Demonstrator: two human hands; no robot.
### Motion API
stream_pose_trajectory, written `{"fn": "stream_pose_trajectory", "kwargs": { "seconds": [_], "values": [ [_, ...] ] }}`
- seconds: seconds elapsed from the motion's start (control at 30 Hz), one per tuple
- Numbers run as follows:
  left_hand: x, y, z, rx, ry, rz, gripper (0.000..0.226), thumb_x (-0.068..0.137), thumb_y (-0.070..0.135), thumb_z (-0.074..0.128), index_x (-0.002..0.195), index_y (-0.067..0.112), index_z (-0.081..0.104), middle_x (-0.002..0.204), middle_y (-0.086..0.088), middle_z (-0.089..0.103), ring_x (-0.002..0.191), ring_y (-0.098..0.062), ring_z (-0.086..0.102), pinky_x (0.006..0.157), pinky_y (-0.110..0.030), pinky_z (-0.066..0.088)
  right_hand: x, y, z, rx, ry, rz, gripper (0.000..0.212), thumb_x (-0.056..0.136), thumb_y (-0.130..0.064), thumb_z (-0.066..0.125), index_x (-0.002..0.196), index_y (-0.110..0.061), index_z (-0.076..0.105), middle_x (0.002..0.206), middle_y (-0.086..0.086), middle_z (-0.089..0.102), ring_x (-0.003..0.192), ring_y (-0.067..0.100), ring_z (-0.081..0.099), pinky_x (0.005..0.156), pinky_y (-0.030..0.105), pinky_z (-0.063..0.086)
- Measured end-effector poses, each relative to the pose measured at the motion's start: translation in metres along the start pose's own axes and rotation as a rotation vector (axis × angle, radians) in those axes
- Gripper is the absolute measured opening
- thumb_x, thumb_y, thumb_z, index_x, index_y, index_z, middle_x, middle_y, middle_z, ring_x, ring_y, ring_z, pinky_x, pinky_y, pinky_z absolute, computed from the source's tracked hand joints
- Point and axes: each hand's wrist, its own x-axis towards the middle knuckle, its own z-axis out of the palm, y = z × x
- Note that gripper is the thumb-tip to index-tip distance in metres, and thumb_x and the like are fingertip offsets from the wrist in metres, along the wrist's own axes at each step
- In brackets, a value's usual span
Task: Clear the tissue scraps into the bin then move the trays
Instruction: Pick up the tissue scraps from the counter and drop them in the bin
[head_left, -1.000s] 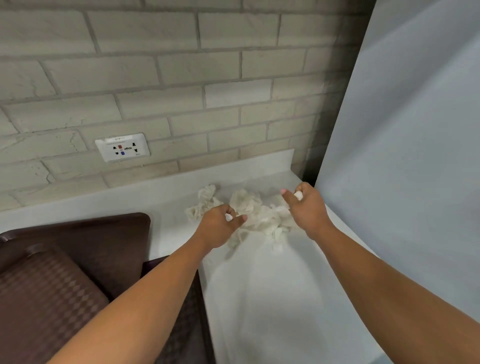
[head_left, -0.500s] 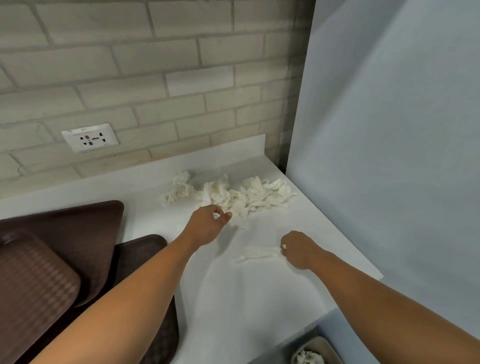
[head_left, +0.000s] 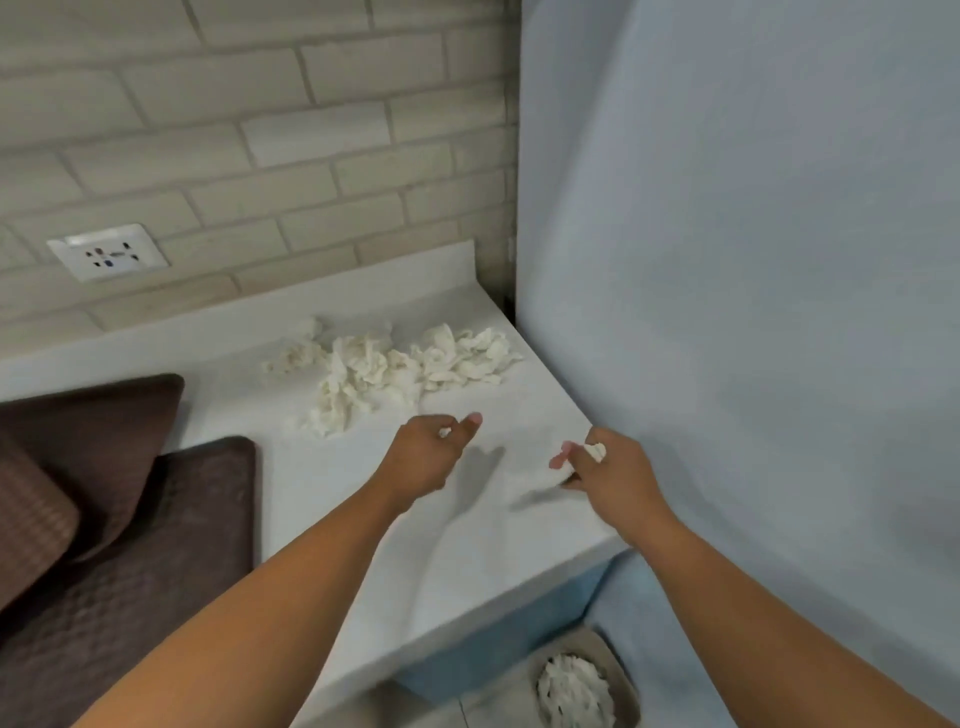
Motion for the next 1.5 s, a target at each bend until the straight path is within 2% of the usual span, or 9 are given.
{"fn": "stream_pose_trajectory", "kwargs": {
  "seconds": [0.1,0.23,0.37,0.53,0.67,0.8,1.0,1.23,1.5],
  "values": [
    [-0.025,0.017,0.052,-0.09,-0.048,-0.013,0.067,0.085,0.065,0.06,0.07,0.003,0.042,0.059,-0.004,0.045,0.052,-0.02,0.036,0.05,-0.03,0.032,-0.023,0.017,-0.04,-0.102,0.063,-0.017,0.033,0.095,-0.038,0.059,0.07,-0.026,0.042,0.061,-0.003,0.059,0.057,0.013,0.065,0.059,0.034,0.052],
    [-0.055,0.018,0.121,0.025,-0.212,-0.018,0.076,0.085,0.075,0.048,0.071,0.001,0.034,0.061,-0.007,0.034,0.052,-0.019,0.03,0.055,-0.03,0.03,-0.046,0.048,-0.068,-0.079,-0.023,0.086,0.032,0.091,-0.038,0.064,0.085,-0.017,0.041,0.081,0.007,0.053,0.065,0.019,0.058,0.048,0.032,0.05],
    [-0.073,-0.008,0.177,-0.03,-0.426,-0.189,0.045,0.094,0.053,0.04,0.066,0.018,0.032,0.056,0.003,0.03,0.049,-0.014,0.022,0.046,-0.023,0.019,-0.073,0.103,-0.078,-0.176,-0.085,0.164,0.032,0.083,-0.002,0.064,0.096,-0.011,0.035,0.077,0.003,0.047,0.061,0.007,0.051,0.057,0.022,0.044],
    [-0.083,-0.072,0.228,0.095,-0.565,-0.292,0.026,0.088,0.037,0.034,0.071,0.018,0.043,0.065,-0.002,0.04,0.056,-0.016,0.034,0.054,-0.031,0.026,-0.11,0.197,-0.065,-0.126,-0.051,0.345,0.023,0.094,-0.007,0.051,0.11,-0.019,0.041,0.1,0.01,0.055,0.083,0.024,0.058,0.061,0.034,0.052],
    [-0.09,-0.138,0.27,0.27,-0.648,-0.231,0.028,0.104,0.02,0.031,0.102,0.02,0.059,0.106,-0.002,0.061,0.101,-0.018,0.053,0.077,-0.021,0.039,-0.138,0.276,-0.047,0.001,-0.018,0.554,0.021,0.091,-0.011,0.049,0.106,-0.025,0.056,0.11,0.014,0.063,0.091,0.032,0.066,0.064,0.047,0.06],
    [-0.088,-0.219,0.306,0.489,-0.698,-0.208,0.037,0.1,0.011,0.038,0.137,0.013,0.042,0.139,-0.009,0.049,0.122,-0.025,0.048,0.098,-0.025,0.035,-0.158,0.353,-0.019,0.071,0.011,0.736,0.023,0.099,-0.011,0.046,0.114,-0.026,0.053,0.105,0.017,0.06,0.072,0.028,0.062,0.052,0.032,0.053],
    [-0.069,-0.329,0.355,0.574,-0.633,-0.148,0.042,0.093,0.014,0.057,0.133,0.02,0.05,0.128,-0.01,0.06,0.111,-0.03,0.058,0.085,-0.026,0.044,-0.149,0.454,0.022,0.032,0.117,0.81,0.002,0.099,-0.031,0.045,0.099,-0.031,0.047,0.074,-0.007,0.044,0.062,0.011,0.041,0.056,0.021,0.037],
    [-0.038,-0.436,0.412,0.509,-0.568,-0.129,0.022,0.089,0.014,0.067,0.109,0.02,0.059,0.108,-0.004,0.062,0.088,-0.02,0.059,0.058,-0.021,0.045,-0.131,0.54,0.055,0.083,0.21,0.879,0.023,0.089,-0.031,0.038,0.096,-0.013,0.051,0.08,0.006,0.047,0.063,0.016,0.038,0.056,0.026,0.03],
    [-0.017,-0.512,0.483,0.504,-0.648,-0.08,0.037,0.091,0.006,0.058,0.12,0.026,0.065,0.119,-0.002,0.066,0.11,-0.021,0.061,0.088,-0.02,0.043,-0.134,0.63,0.075,-0.021,0.246,0.81,0.022,0.099,-0.019,0.04,0.117,-0.017,0.053,0.105,0.005,0.058,0.082,0.018,0.053,0.059,0.025,0.04]
  ]
}}
